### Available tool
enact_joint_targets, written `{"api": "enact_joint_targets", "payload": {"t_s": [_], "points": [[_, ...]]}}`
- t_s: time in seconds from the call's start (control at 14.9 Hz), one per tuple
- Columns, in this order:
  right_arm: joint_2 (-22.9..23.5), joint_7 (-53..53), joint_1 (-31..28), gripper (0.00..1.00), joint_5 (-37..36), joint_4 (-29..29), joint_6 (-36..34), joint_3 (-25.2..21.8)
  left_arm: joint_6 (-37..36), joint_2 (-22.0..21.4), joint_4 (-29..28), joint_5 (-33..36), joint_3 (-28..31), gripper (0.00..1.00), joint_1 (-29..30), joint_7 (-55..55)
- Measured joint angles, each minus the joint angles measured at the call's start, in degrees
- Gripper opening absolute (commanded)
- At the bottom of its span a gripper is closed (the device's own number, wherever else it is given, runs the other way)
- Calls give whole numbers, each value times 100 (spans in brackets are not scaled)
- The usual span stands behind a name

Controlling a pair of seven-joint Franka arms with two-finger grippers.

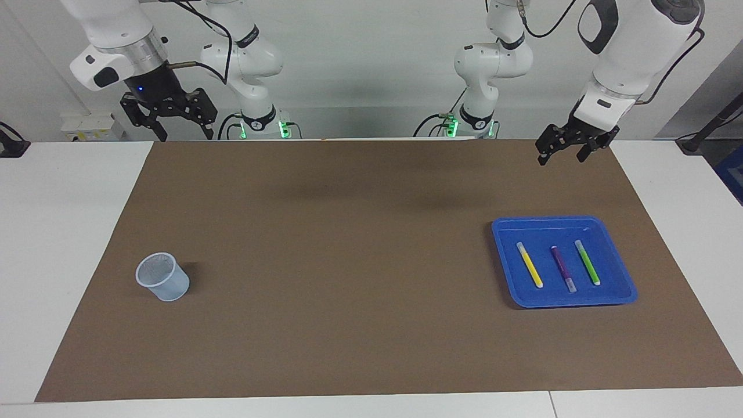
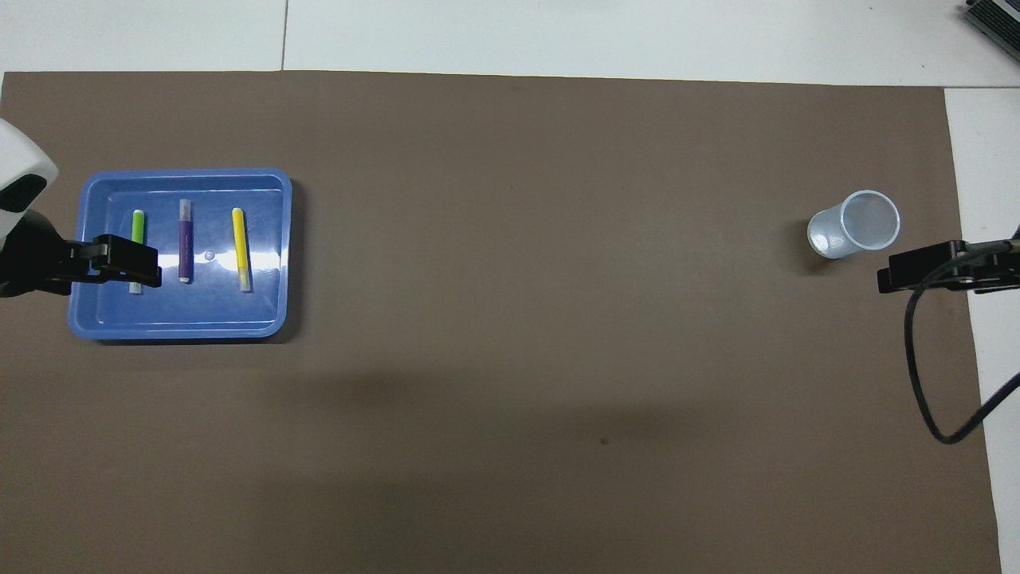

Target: Right arm passes pens to left for tray arrangement

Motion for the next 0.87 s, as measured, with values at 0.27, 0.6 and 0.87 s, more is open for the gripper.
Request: {"api": "enact_joint_targets", "payload": {"t_s": [0.27, 0.6, 0.87], "points": [[0, 0, 0, 100, 0, 0, -1, 0, 12, 15, 37, 0, -8, 100, -1, 73], [0, 0, 0, 100, 0, -1, -59, 0, 210, 15, 59, 0, -11, 100, 0, 88], [0, 0, 0, 100, -7, -1, -117, -2, 213, 15, 59, 0, -14, 100, 0, 94]]}}
